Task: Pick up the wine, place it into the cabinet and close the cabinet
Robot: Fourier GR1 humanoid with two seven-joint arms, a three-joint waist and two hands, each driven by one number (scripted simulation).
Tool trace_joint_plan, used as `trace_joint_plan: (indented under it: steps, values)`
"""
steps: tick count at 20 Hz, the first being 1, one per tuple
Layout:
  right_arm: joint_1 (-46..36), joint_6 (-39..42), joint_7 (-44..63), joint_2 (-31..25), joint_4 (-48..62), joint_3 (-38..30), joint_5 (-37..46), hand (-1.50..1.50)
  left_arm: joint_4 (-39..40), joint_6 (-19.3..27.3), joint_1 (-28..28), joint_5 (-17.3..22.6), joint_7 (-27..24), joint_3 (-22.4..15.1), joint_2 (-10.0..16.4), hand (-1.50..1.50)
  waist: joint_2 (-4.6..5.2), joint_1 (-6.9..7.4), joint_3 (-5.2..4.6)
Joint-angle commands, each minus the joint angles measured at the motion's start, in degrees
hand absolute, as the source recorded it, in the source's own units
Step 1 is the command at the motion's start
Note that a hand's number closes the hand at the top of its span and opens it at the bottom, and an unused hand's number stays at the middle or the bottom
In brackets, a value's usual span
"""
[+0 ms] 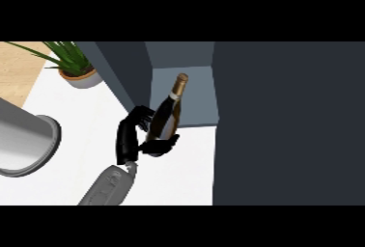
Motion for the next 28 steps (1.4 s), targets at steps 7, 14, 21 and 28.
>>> trace_joint_plan:
  steps: [7, 14, 21, 28]
  values:
    - [-0.49, 0.02, 1.35, -0.55, -3.16, -0.48, -4.00, -1.50, 12.66, -1.22, -13.38, -1.27, 6.75, 0.49, -4.11, 1.50, 2.23, -3.01, -0.92]
    - [0.18, -0.64, 2.64, -0.13, -4.56, 1.10, -4.09, -1.50, 11.30, -0.32, -14.44, 0.88, 6.29, 2.51, -3.26, 1.50, 2.19, -4.00, -1.00]
    - [0.54, 1.58, 0.18, -0.84, -1.20, -0.35, -4.64, -1.50, 20.08, 0.67, -24.07, 6.28, 3.70, 7.90, -4.49, 1.50, 2.49, -3.24, -1.00]
    - [0.76, 1.82, 1.18, -1.59, -3.13, -0.98, -6.44, -1.50, 25.18, 3.98, -27.10, -0.64, 4.66, 0.38, -0.94, 1.50, 2.37, -3.98, -0.88]
